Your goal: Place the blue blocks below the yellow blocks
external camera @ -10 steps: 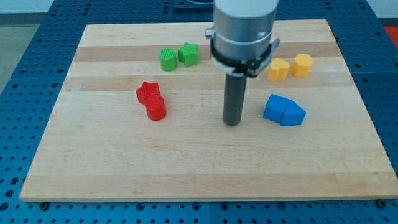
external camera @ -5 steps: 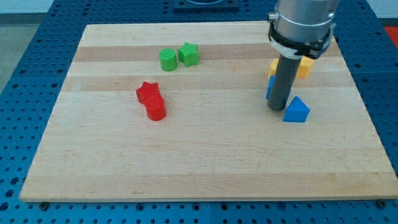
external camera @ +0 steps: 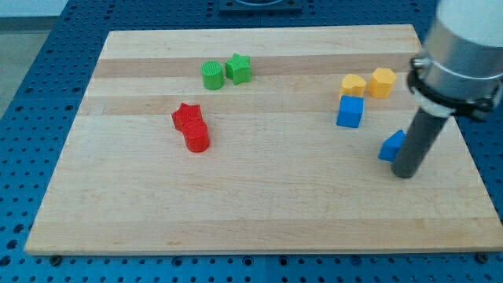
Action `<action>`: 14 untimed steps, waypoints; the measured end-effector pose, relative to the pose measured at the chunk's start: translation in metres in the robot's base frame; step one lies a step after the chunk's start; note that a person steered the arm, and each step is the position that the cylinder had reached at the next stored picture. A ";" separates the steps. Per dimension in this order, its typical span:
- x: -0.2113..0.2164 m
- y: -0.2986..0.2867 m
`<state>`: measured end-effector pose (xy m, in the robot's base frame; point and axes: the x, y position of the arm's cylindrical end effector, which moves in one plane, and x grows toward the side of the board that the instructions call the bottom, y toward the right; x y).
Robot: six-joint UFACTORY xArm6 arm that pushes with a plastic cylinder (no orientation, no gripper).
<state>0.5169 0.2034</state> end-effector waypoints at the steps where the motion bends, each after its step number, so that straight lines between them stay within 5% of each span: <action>1: -0.041 0.005; 2: -0.077 0.005; 5: -0.038 -0.023; 7: -0.085 -0.004; 9: -0.053 -0.024; 10: -0.065 -0.062; 12: -0.103 -0.041; 14: -0.044 -0.124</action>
